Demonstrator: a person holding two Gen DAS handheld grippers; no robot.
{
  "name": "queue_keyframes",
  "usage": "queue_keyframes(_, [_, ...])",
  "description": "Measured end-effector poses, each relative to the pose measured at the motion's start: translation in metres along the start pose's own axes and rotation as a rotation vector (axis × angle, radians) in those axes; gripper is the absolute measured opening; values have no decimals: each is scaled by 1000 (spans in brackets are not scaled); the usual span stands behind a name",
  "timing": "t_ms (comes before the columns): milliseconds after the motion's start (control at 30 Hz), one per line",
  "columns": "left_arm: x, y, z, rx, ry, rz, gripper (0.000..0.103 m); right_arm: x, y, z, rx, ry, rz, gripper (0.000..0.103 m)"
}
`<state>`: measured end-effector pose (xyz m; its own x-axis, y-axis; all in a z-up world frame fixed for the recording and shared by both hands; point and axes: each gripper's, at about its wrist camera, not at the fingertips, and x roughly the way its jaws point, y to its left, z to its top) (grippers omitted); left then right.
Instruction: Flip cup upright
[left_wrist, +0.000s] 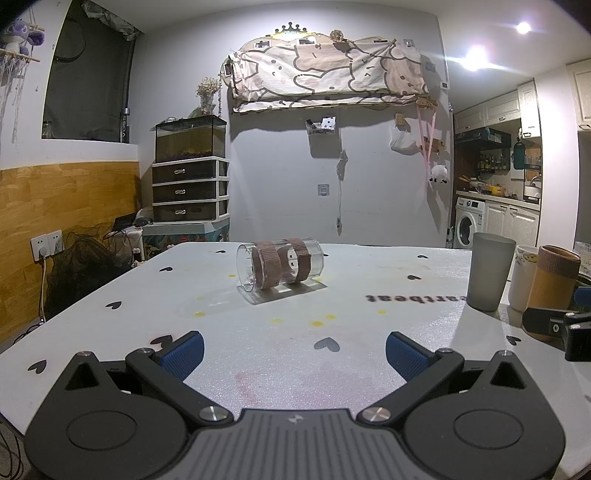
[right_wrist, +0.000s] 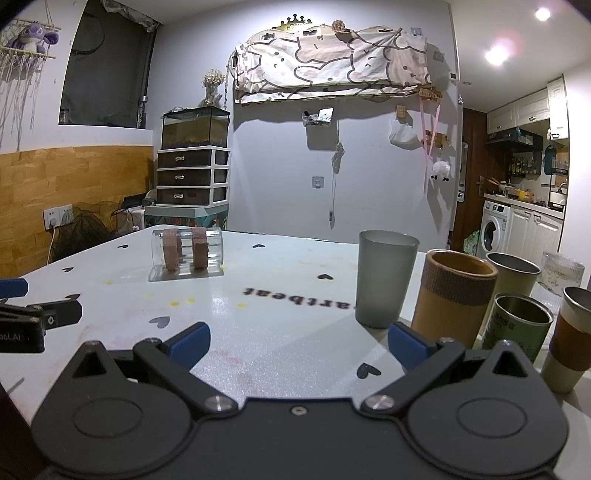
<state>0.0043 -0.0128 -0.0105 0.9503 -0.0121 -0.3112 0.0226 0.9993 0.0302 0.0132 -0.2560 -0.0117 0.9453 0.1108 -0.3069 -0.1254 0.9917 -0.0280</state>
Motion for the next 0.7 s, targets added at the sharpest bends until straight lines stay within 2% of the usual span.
queue_keyframes(400, [2, 8, 5, 7, -36, -42, 103, -12, -5, 2, 13, -9, -6, 103])
queue_keyframes(567, [13, 26, 28, 73, -70, -81, 103, -17, -8, 2, 27, -19, 1, 103])
queue_keyframes(700, [37, 32, 53, 143, -84, -97, 103, -18, -9, 0, 41, -23, 4, 103])
